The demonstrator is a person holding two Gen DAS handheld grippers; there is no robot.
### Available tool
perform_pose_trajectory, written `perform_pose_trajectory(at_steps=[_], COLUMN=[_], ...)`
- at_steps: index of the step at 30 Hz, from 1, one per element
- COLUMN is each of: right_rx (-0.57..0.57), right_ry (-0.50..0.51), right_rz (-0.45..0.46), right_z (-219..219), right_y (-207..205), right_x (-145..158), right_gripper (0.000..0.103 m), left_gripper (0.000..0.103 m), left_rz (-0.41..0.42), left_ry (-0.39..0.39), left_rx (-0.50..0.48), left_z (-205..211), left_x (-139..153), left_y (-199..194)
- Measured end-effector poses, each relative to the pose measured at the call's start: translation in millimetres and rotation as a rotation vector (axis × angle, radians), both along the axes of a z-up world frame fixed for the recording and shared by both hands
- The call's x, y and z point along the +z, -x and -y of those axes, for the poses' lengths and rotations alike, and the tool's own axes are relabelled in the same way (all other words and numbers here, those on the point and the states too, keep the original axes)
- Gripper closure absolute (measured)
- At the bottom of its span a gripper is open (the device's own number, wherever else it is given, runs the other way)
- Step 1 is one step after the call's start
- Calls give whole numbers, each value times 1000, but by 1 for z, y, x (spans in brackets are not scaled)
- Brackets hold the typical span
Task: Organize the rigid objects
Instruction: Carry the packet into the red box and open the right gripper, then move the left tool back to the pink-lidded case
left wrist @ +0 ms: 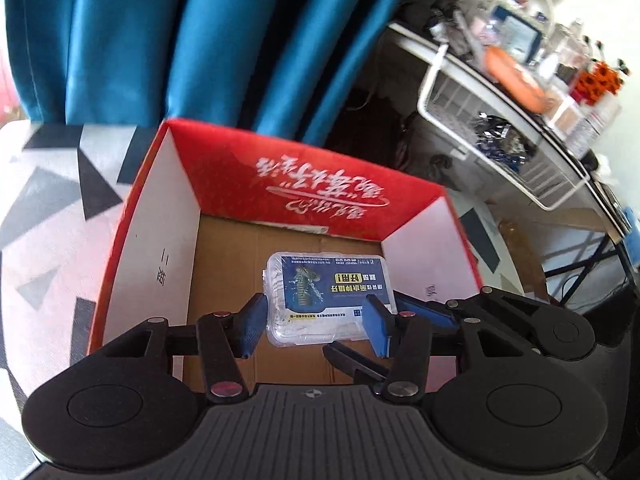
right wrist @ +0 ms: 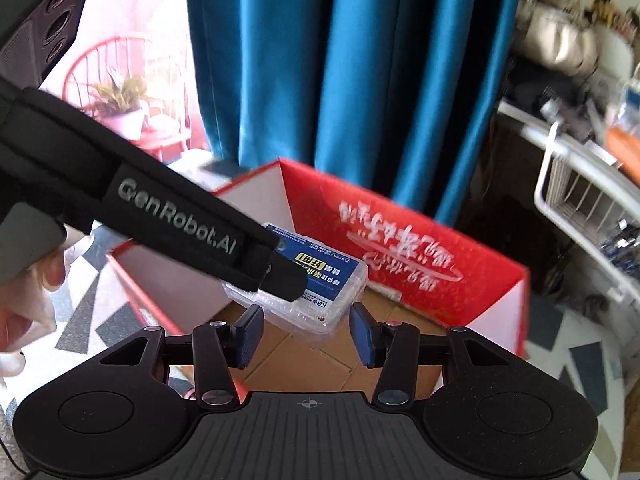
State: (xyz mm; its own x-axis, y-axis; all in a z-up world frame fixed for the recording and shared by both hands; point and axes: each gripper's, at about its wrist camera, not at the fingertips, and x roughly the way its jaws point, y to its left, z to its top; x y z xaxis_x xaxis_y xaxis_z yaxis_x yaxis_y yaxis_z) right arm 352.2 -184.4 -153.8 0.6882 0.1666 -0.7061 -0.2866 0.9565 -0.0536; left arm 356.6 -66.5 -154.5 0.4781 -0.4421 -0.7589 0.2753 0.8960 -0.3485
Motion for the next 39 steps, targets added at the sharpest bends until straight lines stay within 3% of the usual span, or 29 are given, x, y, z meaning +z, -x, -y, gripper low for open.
perform_pose_trajectory(at_steps=[5,7,13,15,17,19,23,25,30,35,39], right_rx=[53,28,-42,-74,-104,-120,-144,-158,-221,-276,-295], right_ry=[70,-20,-35,-54,-56,-74,-95,-98,-132,-197,-237], right_rz=[-54,-98,-151,-163,-163,-152,-87,-26,139,257,309], right_z=[-4,5,17,24,29,32,40,44,54,63,62], right_y=[-26,-36,-50,-53,-53,-50,-40,-28,10,56,93], right_x=[-30,-35,-45,-48,-50,-48,-39,-29,-8,5,8], right_gripper=[58,61,67,68,77,77,76,71,48,43,42], left_gripper=[48,49,55,62,62,62,62,61,53,52,52], left_rz=[-54,-62,-59,-62,-70,-48,47,104,246,304,301], left_ry=[-10,5,0,3,0,-11,-1,12,-12,-14,-10], left_rx=[30,25,16,26,36,38,23,9,-5,17,62], left_z=[-1,0,5,5,5,5,-1,-6,-23,-47,-65], left_x=[-27,-32,-42,-44,-44,-43,-28,-16,11,23,21], left_y=[-21,-24,-29,-30,-28,-23,-8,4,45,86,117])
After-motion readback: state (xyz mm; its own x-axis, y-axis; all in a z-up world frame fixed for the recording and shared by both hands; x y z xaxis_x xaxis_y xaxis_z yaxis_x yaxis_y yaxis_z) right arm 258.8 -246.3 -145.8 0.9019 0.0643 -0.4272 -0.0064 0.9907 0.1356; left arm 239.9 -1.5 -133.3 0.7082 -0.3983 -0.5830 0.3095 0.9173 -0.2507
